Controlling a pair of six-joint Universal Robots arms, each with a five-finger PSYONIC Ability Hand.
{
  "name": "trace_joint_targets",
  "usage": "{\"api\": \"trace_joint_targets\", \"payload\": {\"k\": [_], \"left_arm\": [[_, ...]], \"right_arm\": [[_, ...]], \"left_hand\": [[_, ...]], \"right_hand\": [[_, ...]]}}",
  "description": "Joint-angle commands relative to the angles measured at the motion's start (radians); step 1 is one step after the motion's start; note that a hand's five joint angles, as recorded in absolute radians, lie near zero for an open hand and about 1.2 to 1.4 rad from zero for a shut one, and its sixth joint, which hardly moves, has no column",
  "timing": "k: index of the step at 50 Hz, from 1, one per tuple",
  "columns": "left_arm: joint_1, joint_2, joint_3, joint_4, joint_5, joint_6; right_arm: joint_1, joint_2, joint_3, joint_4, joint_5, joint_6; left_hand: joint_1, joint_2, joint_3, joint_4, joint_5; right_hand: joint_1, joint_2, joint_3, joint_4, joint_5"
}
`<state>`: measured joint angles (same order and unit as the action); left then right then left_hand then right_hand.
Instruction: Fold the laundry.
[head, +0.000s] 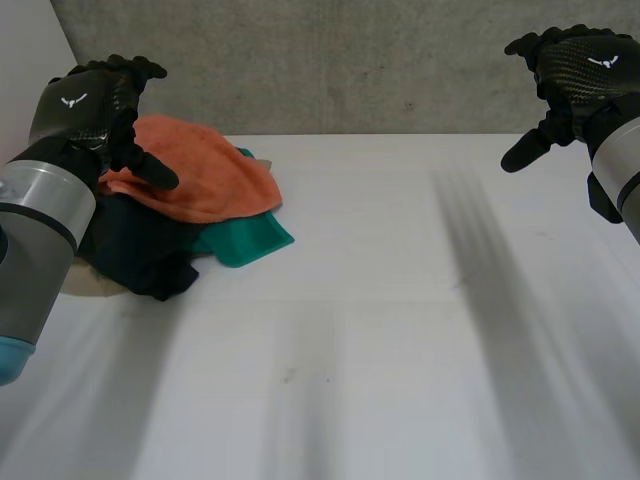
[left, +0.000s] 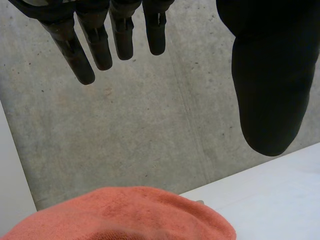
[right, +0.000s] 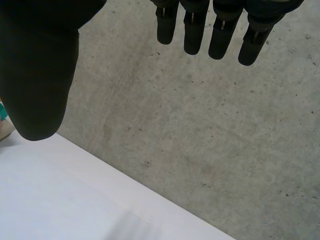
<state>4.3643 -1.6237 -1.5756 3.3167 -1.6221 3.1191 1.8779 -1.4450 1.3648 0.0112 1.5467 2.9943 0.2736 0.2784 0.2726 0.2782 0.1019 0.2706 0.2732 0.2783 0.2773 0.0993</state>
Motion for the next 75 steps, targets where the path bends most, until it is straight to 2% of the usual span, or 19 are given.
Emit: {"api": "trace_joint_targets", "payload": {"k": [1,11,15,27,33,34,36,38,39,43,49,53,58,61,62,67,71,72,75], "left_arm": [[0.001,-0.002,0.031,-0.005,0.005,0.001],[0.029,-0.027,0.115,-0.005,0.011,0.012],[0.055,-0.126,0.203,-0.005,0.013,0.09],[0.214,-0.601,0.535,0.038,0.013,0.482],[0.245,-0.768,0.612,0.086,0.016,0.581],[0.247,-0.784,0.62,0.087,0.016,0.587],[0.248,-0.818,0.634,0.09,0.021,0.592],[0.245,-0.823,0.637,0.093,0.025,0.587],[0.241,-0.818,0.637,0.105,0.019,0.579],[0.218,-0.731,0.626,0.179,-0.027,0.532],[0.149,-0.504,0.592,0.241,-0.056,0.371],[0.069,-0.392,0.595,0.237,-0.053,0.288],[-0.078,-0.312,0.585,0.236,-0.01,0.179],[-0.153,-0.304,0.577,0.233,0.013,0.112],[-0.202,-0.303,0.566,0.225,0.019,0.061],[-0.259,-0.329,0.545,0.181,0.022,-0.037],[-0.293,-0.464,0.513,0.139,0.027,-0.077],[-0.33,-0.531,0.52,0.124,0.028,-0.076],[-0.367,-0.622,0.534,0.101,0.027,-0.066]], "right_arm": [[0.0,0.0,0.0,0.001,-0.004,0.008],[0.0,0.0,0.002,0.003,-0.004,0.003],[0.004,0.0,0.005,0.003,-0.007,0.003],[0.009,0.031,0.025,0.003,-0.01,-0.003],[0.01,0.057,0.036,0.003,-0.008,-0.005],[0.01,0.061,0.037,0.003,-0.008,-0.005],[0.009,0.074,0.037,0.003,-0.008,-0.006],[0.009,0.08,0.037,0.003,-0.008,-0.006],[0.009,0.083,0.037,0.003,-0.008,-0.006],[0.01,0.086,0.037,0.003,-0.01,-0.006],[0.009,0.084,0.034,0.003,-0.01,-0.006],[0.001,0.084,0.03,0.003,-0.01,-0.006],[-0.003,0.077,0.027,0.003,-0.008,-0.005],[-0.005,0.071,0.023,0.001,-0.007,-0.003],[-0.005,0.065,0.022,0.001,-0.005,-0.003],[-0.008,0.057,0.013,0.0,0.004,-0.001],[-0.016,0.057,0.008,0.0,0.006,-0.003],[-0.022,0.057,0.007,0.0,0.006,-0.005],[-0.046,0.057,0.007,0.001,0.004,-0.005]], "left_hand": [[-0.099,-0.104,-0.098,-0.104,-0.102],[-0.099,-0.104,-0.098,-0.104,-0.102],[-0.099,-0.104,-0.098,-0.104,-0.102],[-0.092,-0.097,-0.091,-0.097,-0.095],[-0.049,-0.053,-0.048,-0.053,-0.051],[-0.014,-0.018,-0.012,-0.018,-0.016],[0.27,0.266,0.271,0.266,0.268],[0.701,0.696,0.702,0.696,0.698],[1.118,1.114,1.119,1.114,1.116],[1.123,1.118,1.124,1.118,1.12],[1.123,1.118,1.124,1.118,1.12],[1.123,1.118,1.124,1.118,1.12],[1.123,1.118,1.124,1.118,1.12],[1.123,1.118,1.124,1.118,1.12],[1.123,1.118,1.124,1.118,1.12],[1.123,1.118,1.124,1.118,1.12],[1.123,1.118,1.124,1.118,1.12],[1.123,1.118,1.124,1.118,1.12],[1.123,1.118,1.124,1.118,1.12]], "right_hand": [[-0.096,-0.099,-0.104,-0.103,-0.099],[-0.096,-0.099,-0.104,-0.103,-0.099],[-0.096,-0.099,-0.104,-0.103,-0.099],[-0.096,-0.099,-0.104,-0.103,-0.099],[-0.096,-0.099,-0.104,-0.103,-0.099],[-0.096,-0.099,-0.104,-0.103,-0.099],[-0.096,-0.099,-0.104,-0.103,-0.099],[-0.096,-0.099,-0.104,-0.103,-0.099],[-0.096,-0.099,-0.104,-0.103,-0.099],[-0.096,-0.099,-0.104,-0.103,-0.099],[-0.096,-0.099,-0.104,-0.103,-0.099],[-0.096,-0.099,-0.104,-0.103,-0.099],[-0.096,-0.099,-0.104,-0.103,-0.099],[-0.096,-0.099,-0.104,-0.103,-0.099],[-0.096,-0.099,-0.104,-0.103,-0.099],[-0.096,-0.099,-0.104,-0.103,-0.099],[-0.096,-0.099,-0.104,-0.103,-0.099],[-0.096,-0.099,-0.104,-0.103,-0.099],[-0.096,-0.099,-0.104,-0.103,-0.099]]}}
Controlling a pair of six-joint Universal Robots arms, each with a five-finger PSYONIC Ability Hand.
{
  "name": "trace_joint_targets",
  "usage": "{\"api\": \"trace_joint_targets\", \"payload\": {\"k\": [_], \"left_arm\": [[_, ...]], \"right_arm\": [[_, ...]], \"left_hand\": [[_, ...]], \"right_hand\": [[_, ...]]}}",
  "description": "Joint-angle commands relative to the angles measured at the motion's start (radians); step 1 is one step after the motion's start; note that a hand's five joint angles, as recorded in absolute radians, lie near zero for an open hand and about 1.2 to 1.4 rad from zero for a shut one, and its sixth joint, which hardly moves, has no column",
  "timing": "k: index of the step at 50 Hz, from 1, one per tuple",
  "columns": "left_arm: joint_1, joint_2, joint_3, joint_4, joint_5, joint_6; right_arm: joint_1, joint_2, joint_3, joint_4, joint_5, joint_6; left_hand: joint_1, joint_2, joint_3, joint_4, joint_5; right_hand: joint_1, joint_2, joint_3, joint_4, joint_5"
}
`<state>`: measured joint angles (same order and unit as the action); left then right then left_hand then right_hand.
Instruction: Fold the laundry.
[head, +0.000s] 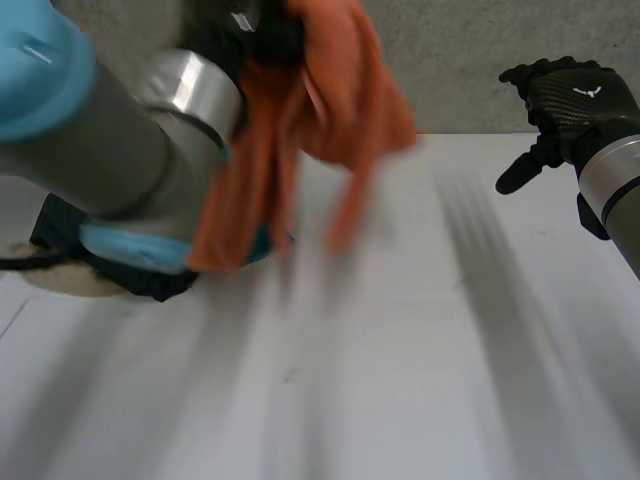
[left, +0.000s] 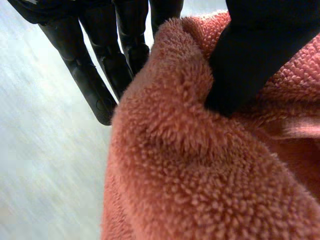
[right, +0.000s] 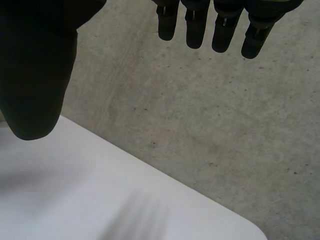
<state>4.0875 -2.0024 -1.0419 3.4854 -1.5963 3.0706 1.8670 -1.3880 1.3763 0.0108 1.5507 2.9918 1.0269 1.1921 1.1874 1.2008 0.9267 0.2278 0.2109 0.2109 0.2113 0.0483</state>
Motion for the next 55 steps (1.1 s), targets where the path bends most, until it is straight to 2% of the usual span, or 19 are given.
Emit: {"api": "trace_joint_targets", "payload": {"k": [1,2,4,8,13,16,19,23,28,32,40,42,43,44,45,50,51,52,55], "left_arm": [[-0.091,-0.293,0.006,-0.097,0.001,-0.009],[-0.091,-0.312,0.008,-0.114,0.001,-0.001],[-0.107,-0.337,0.009,-0.153,0.006,0.022],[-0.11,-0.285,-0.003,-0.175,0.006,0.056],[-0.067,-0.139,-0.046,-0.175,0.006,0.079],[0.012,-0.087,-0.088,-0.177,0.007,0.095],[0.054,-0.085,-0.107,-0.177,0.007,0.125],[0.112,-0.145,-0.125,-0.177,0.007,0.232],[0.223,-0.3,-0.103,-0.169,0.009,0.437],[0.252,-0.419,-0.028,-0.157,0.028,0.522],[0.309,-0.587,0.135,-0.117,0.111,0.548],[0.318,-0.614,0.163,-0.112,0.127,0.548],[0.321,-0.628,0.18,-0.112,0.131,0.55],[0.329,-0.65,0.213,-0.111,0.128,0.548],[0.33,-0.659,0.229,-0.109,0.121,0.548],[0.363,-0.676,0.281,-0.05,-0.005,0.55],[0.382,-0.677,0.29,-0.004,-0.07,0.551],[0.393,-0.676,0.292,0.022,-0.098,0.554],[0.425,-0.681,0.31,0.096,-0.151,0.6]], "right_arm": [[-0.04,0.001,-0.005,0.002,-0.001,-0.002],[-0.046,0.001,-0.005,0.002,-0.004,-0.002],[-0.051,0.001,-0.005,0.002,-0.006,-0.004],[-0.049,0.018,-0.002,0.005,-0.011,-0.017],[-0.038,0.069,0.006,0.008,-0.014,-0.092],[-0.035,0.105,0.013,0.006,-0.011,-0.169],[-0.022,0.125,0.023,0.006,-0.008,-0.221],[0.018,0.141,0.033,0.006,-0.003,-0.247],[0.034,0.142,0.036,0.006,-0.006,-0.251],[0.04,0.144,0.038,0.006,-0.011,-0.251],[0.087,0.185,0.063,0.006,-0.008,-0.255],[0.087,0.191,0.079,0.005,-0.006,-0.255],[0.086,0.193,0.084,0.005,-0.006,-0.257],[0.083,0.195,0.09,0.005,-0.004,-0.257],[0.08,0.196,0.098,0.003,-0.003,-0.255],[0.074,0.195,0.116,0.003,-0.003,-0.257],[0.074,0.193,0.119,0.002,-0.003,-0.257],[0.072,0.193,0.119,0.0,-0.003,-0.257],[0.069,0.19,0.122,0.003,-0.003,-0.257]], "left_hand": [[-0.046,-0.211,-0.206,-0.22,-0.12],[-0.251,-0.416,-0.411,-0.424,-0.325],[-0.504,-0.669,-0.664,-0.678,-0.578],[-0.852,-1.018,-1.013,-1.026,-0.927],[-0.852,-1.018,-1.013,-1.026,-0.927],[-0.852,-1.018,-1.013,-1.026,-0.927],[-0.846,-1.011,-1.006,-1.02,-0.92],[-0.796,-0.961,-0.956,-0.97,-0.87],[-0.635,-0.8,-0.795,-0.809,-0.709],[-0.62,-0.785,-0.78,-0.794,-0.694],[-0.605,-0.771,-0.766,-0.779,-0.68],[-0.462,-0.627,-0.623,-0.636,-0.536],[-0.307,-0.472,-0.468,-0.481,-0.381],[0.148,-0.017,-0.013,-0.026,0.074],[0.367,0.202,0.207,0.193,0.293],[0.369,0.204,0.209,0.195,0.295],[0.369,0.204,0.209,0.195,0.295],[0.369,0.204,0.209,0.195,0.295],[0.369,0.204,0.209,0.195,0.295]], "right_hand": [[-0.053,-0.036,-0.036,-0.037,-0.048],[-0.053,-0.036,-0.036,-0.037,-0.048],[-0.053,-0.036,-0.036,-0.037,-0.048],[-0.053,-0.036,-0.036,-0.037,-0.048],[-0.053,-0.036,-0.036,-0.037,-0.048],[-0.053,-0.036,-0.036,-0.037,-0.048],[-0.053,-0.036,-0.036,-0.037,-0.048],[-0.053,-0.036,-0.036,-0.037,-0.048],[-0.053,-0.036,-0.036,-0.037,-0.048],[-0.053,-0.036,-0.036,-0.037,-0.048],[-0.053,-0.036,-0.036,-0.037,-0.048],[-0.053,-0.036,-0.036,-0.037,-0.048],[-0.053,-0.036,-0.036,-0.037,-0.048],[-0.053,-0.036,-0.036,-0.037,-0.048],[-0.053,-0.036,-0.036,-0.037,-0.048],[-0.053,-0.036,-0.036,-0.037,-0.048],[-0.053,-0.036,-0.036,-0.037,-0.048],[-0.053,-0.036,-0.036,-0.037,-0.048],[-0.053,-0.036,-0.036,-0.037,-0.048]]}}
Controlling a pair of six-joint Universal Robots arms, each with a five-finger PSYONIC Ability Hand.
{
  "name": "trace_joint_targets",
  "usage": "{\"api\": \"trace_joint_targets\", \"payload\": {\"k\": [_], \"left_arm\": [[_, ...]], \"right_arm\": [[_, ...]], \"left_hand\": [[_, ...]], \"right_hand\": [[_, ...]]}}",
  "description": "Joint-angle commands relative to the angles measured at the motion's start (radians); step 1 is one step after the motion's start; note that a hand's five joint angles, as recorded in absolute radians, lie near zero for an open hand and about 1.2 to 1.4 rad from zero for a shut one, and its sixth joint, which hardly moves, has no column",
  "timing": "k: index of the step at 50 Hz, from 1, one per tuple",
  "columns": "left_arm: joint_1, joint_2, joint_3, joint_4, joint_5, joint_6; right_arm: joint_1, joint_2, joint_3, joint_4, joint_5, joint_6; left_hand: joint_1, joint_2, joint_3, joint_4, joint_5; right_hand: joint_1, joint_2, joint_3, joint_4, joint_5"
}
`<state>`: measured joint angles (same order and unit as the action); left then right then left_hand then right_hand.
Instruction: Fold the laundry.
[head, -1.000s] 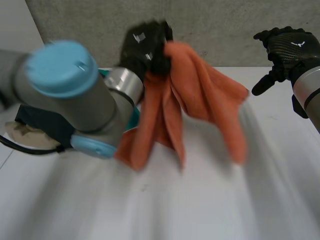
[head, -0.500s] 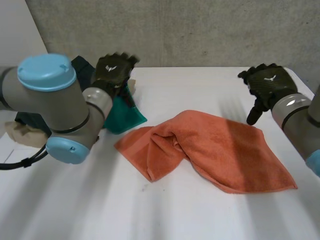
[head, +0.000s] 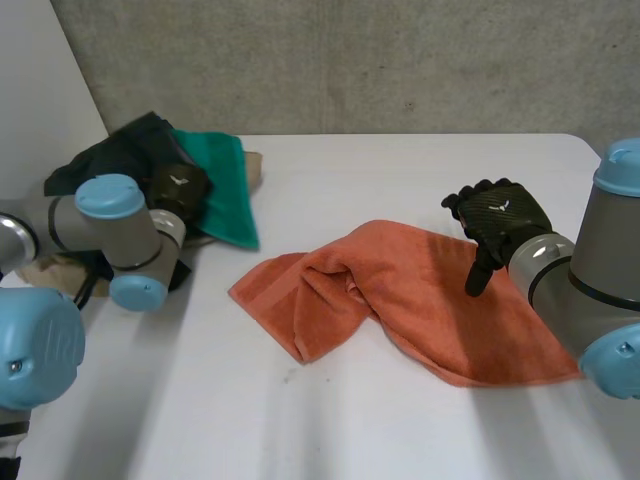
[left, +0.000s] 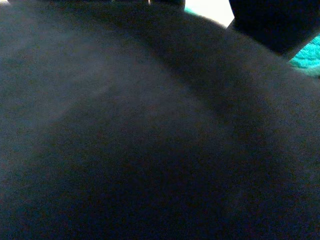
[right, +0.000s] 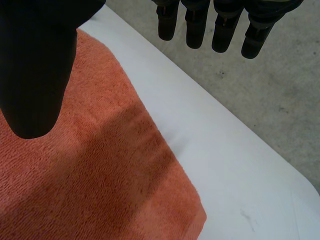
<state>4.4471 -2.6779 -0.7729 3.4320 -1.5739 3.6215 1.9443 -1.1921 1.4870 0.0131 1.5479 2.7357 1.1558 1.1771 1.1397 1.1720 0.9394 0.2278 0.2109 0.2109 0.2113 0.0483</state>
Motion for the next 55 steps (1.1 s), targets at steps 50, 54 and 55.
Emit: {"api": "trace_joint_targets", "payload": {"k": [50,54,55], "left_arm": [[-0.255,0.678,-0.953,-0.031,0.017,-0.103],[-0.252,0.678,-0.945,-0.024,0.017,-0.104],[-0.252,0.678,-0.942,-0.02,0.017,-0.104]], "right_arm": [[-0.189,-0.181,0.478,0.019,-0.143,-0.364],[-0.194,-0.166,0.503,-0.036,-0.141,-0.363],[-0.194,-0.158,0.504,-0.05,-0.141,-0.361]], "left_hand": [[-0.746,-0.767,-0.73,-0.762,-0.704],[-0.751,-0.773,-0.735,-0.768,-0.71],[-0.754,-0.776,-0.738,-0.771,-0.713]], "right_hand": [[0.127,0.144,0.144,0.144,0.132],[0.288,0.305,0.305,0.305,0.293],[0.341,0.358,0.358,0.358,0.346]]}}
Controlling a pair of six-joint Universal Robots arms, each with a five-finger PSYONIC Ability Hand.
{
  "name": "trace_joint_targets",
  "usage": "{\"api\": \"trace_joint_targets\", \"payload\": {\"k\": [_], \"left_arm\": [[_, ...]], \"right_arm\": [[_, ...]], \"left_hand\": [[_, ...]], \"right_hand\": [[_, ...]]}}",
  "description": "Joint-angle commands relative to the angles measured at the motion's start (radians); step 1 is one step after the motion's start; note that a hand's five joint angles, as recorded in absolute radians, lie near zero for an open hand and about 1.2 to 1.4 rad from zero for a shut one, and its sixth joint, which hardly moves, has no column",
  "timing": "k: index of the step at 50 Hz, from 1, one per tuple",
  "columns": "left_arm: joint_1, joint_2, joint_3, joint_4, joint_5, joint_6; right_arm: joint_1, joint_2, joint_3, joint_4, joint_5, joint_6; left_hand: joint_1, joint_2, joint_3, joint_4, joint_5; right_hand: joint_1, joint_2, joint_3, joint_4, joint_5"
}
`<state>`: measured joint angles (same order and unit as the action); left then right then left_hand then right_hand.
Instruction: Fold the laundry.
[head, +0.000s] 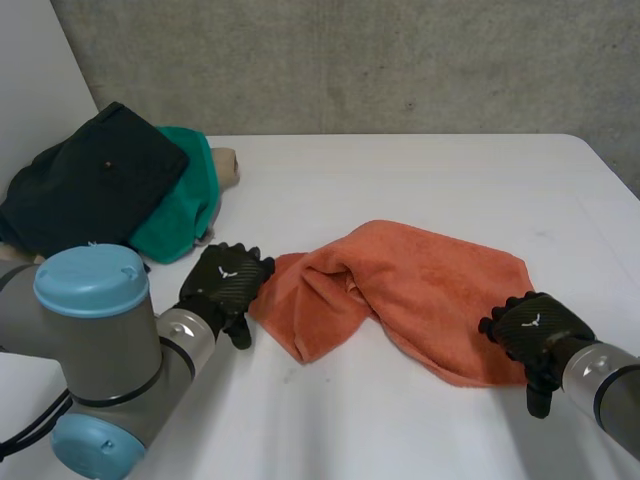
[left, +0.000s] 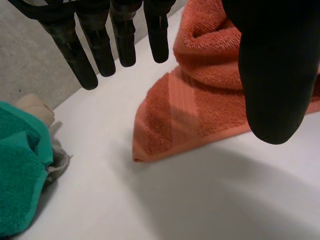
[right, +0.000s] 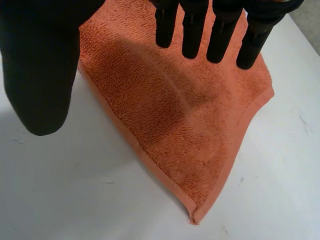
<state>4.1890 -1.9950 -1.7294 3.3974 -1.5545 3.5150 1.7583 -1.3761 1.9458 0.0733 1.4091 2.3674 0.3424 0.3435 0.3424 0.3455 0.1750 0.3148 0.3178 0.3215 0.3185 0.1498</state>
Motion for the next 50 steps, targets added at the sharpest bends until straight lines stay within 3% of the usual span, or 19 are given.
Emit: {"api": "trace_joint_targets", "payload": {"k": [1,4,5,11,16,22,23,25,26,29,37,46,49,50], "left_arm": [[0.006,-0.005,0.014,0.016,-0.002,0.002],[0.008,-0.004,0.016,0.017,-0.004,-0.01],[0.008,-0.005,0.016,0.017,-0.004,-0.014],[0.006,-0.004,0.014,0.016,-0.004,-0.077],[0.008,-0.004,0.02,0.016,-0.006,-0.106],[0.002,-0.019,0.028,0.005,-0.007,-0.126],[0.002,-0.024,0.028,0.003,-0.006,-0.13],[-0.001,-0.031,0.028,0.003,-0.007,-0.14],[-0.001,-0.031,0.028,0.003,-0.007,-0.143],[-0.003,-0.031,0.028,0.003,-0.006,-0.154],[-0.001,-0.024,0.036,0.007,-0.004,-0.16],[-0.001,-0.031,0.036,0.007,-0.004,-0.16],[-0.001,-0.031,0.037,0.008,-0.004,-0.16],[-0.001,-0.031,0.039,0.008,-0.004,-0.16]], "right_arm": [[-0.008,0.041,0.047,-0.134,-0.002,0.007],[-0.01,0.068,0.047,-0.179,-0.002,0.007],[-0.01,0.083,0.045,-0.211,0.001,0.007],[-0.011,0.052,0.051,-0.319,-0.006,0.064],[-0.007,-0.092,0.032,-0.32,-0.025,0.15],[-0.016,-0.115,-0.024,-0.244,-0.052,0.242],[-0.016,-0.113,-0.028,-0.213,-0.052,0.243],[-0.019,-0.112,-0.036,-0.144,-0.053,0.257],[-0.028,-0.107,-0.038,-0.073,-0.056,0.26],[-0.034,-0.098,-0.022,-0.007,-0.062,0.26],[-0.037,0.084,0.033,-0.182,-0.068,0.378],[-0.036,0.124,0.03,-0.204,-0.079,0.392],[-0.037,0.138,0.027,-0.234,-0.079,0.397],[-0.039,0.143,0.027,-0.256,-0.079,0.403]], "left_hand": [[0.056,0.055,0.056,0.053,0.049],[0.047,0.046,0.047,0.044,0.04],[0.047,0.046,0.047,0.044,0.04],[0.024,0.023,0.024,0.021,0.017],[-0.009,-0.01,-0.009,-0.012,-0.016],[-0.026,-0.027,-0.026,-0.029,-0.033],[-0.026,-0.027,-0.026,-0.029,-0.033],[-0.026,-0.027,-0.026,-0.029,-0.033],[-0.026,-0.027,-0.026,-0.029,-0.033],[-0.026,-0.027,-0.026,-0.029,-0.033],[-0.026,-0.027,-0.026,-0.029,-0.033],[-0.026,-0.027,-0.026,-0.029,-0.033],[-0.026,-0.027,-0.026,-0.029,-0.033],[-0.026,-0.027,-0.026,-0.029,-0.033]], "right_hand": [[0.385,0.382,0.379,0.382,0.376],[0.685,0.682,0.678,0.681,0.675],[1.058,1.055,1.051,1.055,1.049],[1.081,1.078,1.075,1.078,1.072],[1.081,1.078,1.075,1.078,1.072],[1.081,1.078,1.075,1.078,1.072],[1.01,1.007,1.003,1.006,1.0],[0.571,0.568,0.564,0.567,0.561],[0.49,0.487,0.484,0.487,0.481],[0.466,0.463,0.459,0.462,0.456],[0.369,0.366,0.363,0.366,0.36],[0.299,0.296,0.292,0.295,0.289],[0.602,0.599,0.596,0.599,0.593],[1.077,1.074,1.07,1.073,1.067]]}}
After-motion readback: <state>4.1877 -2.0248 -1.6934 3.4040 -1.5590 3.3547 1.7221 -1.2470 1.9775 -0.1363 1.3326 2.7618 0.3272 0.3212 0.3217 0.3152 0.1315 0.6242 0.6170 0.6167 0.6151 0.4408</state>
